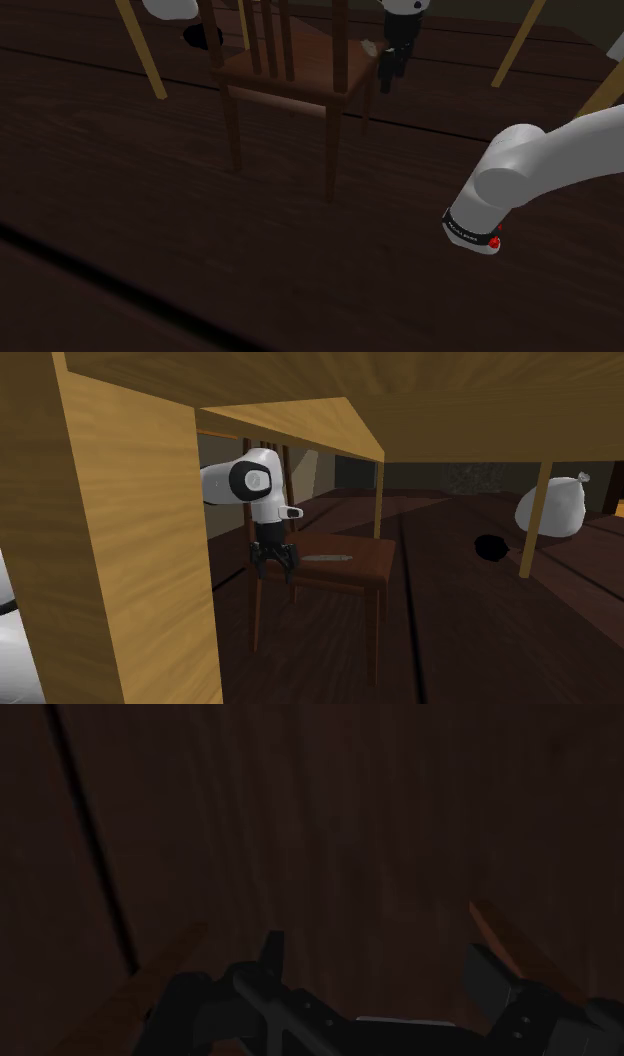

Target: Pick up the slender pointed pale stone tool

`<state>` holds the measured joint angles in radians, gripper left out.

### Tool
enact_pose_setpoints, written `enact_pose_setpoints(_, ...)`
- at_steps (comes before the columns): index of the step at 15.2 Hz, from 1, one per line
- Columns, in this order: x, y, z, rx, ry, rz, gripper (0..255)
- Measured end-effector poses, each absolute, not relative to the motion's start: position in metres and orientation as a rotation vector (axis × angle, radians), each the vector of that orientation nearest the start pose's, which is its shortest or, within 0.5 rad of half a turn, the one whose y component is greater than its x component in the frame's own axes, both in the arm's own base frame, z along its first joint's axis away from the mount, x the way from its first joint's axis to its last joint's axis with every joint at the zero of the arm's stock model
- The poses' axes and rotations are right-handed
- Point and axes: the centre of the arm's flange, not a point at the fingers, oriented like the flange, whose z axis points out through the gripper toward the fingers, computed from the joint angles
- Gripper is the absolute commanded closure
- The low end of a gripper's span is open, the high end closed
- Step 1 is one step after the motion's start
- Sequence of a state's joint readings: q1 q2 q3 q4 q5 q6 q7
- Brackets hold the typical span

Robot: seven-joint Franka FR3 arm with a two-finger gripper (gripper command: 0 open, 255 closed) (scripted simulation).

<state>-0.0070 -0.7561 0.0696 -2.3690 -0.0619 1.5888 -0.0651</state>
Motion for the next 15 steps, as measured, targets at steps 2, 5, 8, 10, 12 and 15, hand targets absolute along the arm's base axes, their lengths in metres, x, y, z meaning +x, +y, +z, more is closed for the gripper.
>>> enact_pose_setpoints(2,0.323,0.018,0.579,-3.242,-0.130,0.040,0)
enact_pose_setpoints(5,0.350,0.005,0.596,-3.207,0.138,0.030,0)
enact_pose_setpoints(8,0.367,-0.012,0.613,-3.139,0.440,0.123,0)
enact_pose_setpoints(10,0.383,-0.029,0.622,-3.079,0.644,0.185,0)
enact_pose_setpoints(12,0.404,-0.054,0.642,-2.999,0.841,0.047,0)
enact_pose_setpoints(15,0.421,-0.078,0.658,-2.890,1.063,-0.002,0)
